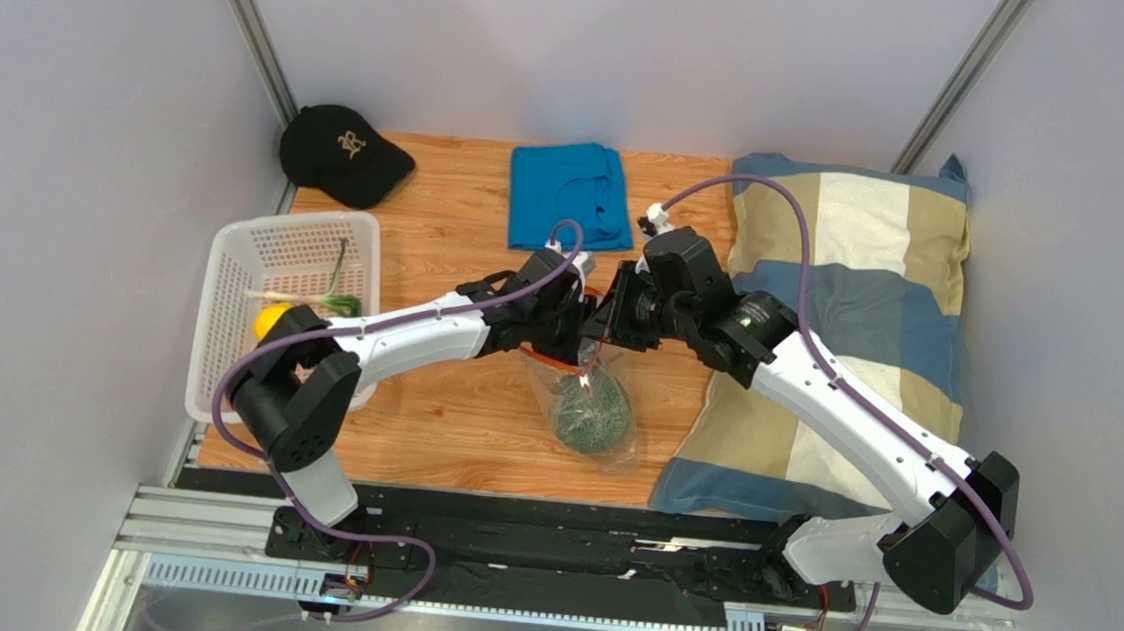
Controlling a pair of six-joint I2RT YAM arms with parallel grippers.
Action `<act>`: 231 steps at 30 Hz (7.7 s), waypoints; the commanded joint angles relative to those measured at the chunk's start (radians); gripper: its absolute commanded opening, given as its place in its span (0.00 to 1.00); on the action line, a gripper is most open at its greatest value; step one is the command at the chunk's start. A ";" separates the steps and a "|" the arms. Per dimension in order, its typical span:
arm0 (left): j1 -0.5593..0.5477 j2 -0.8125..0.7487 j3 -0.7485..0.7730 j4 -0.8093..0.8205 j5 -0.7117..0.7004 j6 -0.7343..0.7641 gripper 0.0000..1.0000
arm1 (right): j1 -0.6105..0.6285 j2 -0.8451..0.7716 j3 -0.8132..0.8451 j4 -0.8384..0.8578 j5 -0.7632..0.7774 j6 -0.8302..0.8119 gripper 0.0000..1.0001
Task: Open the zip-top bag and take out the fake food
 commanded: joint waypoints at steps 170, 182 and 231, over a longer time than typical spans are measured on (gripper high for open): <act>-0.064 0.206 0.156 0.462 -0.313 0.008 0.54 | -0.232 0.037 0.128 -0.152 -0.267 0.036 0.00; -0.064 0.231 0.154 0.514 -0.309 -0.029 0.04 | -0.231 0.023 0.114 -0.173 -0.267 0.036 0.00; -0.006 -0.381 0.453 -0.009 -0.031 0.252 0.00 | -0.211 0.019 0.179 -0.262 -0.084 -0.190 0.00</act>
